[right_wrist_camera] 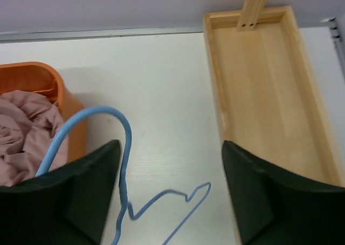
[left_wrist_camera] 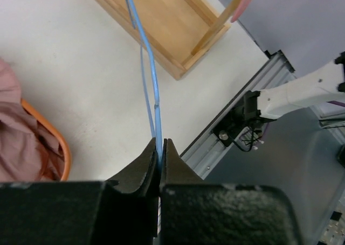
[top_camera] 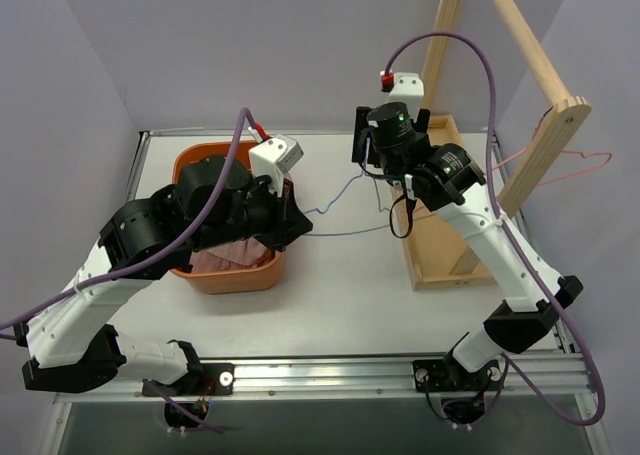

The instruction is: Remove the skirt from the hanger

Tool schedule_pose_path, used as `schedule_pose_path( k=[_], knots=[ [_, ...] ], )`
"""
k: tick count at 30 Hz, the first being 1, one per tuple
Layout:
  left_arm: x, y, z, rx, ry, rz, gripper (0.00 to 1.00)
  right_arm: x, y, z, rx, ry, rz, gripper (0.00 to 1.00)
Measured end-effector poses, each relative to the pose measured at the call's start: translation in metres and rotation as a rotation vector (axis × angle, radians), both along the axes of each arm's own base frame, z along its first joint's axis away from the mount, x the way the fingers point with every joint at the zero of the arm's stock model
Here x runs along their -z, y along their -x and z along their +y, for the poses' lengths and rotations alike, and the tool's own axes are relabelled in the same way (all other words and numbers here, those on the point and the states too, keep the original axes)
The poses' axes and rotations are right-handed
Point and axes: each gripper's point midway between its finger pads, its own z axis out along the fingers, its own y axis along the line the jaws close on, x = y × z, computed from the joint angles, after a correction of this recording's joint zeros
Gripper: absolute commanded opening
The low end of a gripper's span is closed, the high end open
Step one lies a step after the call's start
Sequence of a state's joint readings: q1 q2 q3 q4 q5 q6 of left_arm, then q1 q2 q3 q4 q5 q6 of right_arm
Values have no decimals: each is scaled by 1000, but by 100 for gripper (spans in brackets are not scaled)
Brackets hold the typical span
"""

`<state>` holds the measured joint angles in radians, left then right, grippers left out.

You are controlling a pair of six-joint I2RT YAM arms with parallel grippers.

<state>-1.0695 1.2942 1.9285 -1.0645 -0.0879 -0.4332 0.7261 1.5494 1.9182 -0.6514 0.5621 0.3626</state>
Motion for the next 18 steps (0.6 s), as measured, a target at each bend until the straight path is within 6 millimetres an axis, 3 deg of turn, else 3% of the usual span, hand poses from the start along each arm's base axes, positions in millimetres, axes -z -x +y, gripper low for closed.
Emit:
schedule_pose_path(
  k=[2, 8, 12, 13, 15, 17, 18],
  knots=[
    [5, -7, 6, -24, -25, -10, 2, -4, 6, 4, -39, -25, 5, 100],
    [13, -39, 26, -81, -64, -27, 2, -45, 44, 0, -151, -174, -39, 100],
    [12, -57, 26, -74, -59, -47, 2, -90, 80, 0, -271, -305, -92, 95],
    [12, -59, 22, -56, -58, -54, 2, -103, 90, 1, -312, -343, -109, 87],
    [13, -64, 8, -5, -50, -65, 2, -131, 111, 3, -397, -422, -158, 47],
    [14, -70, -13, 62, -31, -74, 2, -162, 136, 2, -491, -515, -226, 0],
    [15, -73, -22, 91, -23, -75, 2, -177, 149, 0, -529, -562, -264, 0]
  ],
)
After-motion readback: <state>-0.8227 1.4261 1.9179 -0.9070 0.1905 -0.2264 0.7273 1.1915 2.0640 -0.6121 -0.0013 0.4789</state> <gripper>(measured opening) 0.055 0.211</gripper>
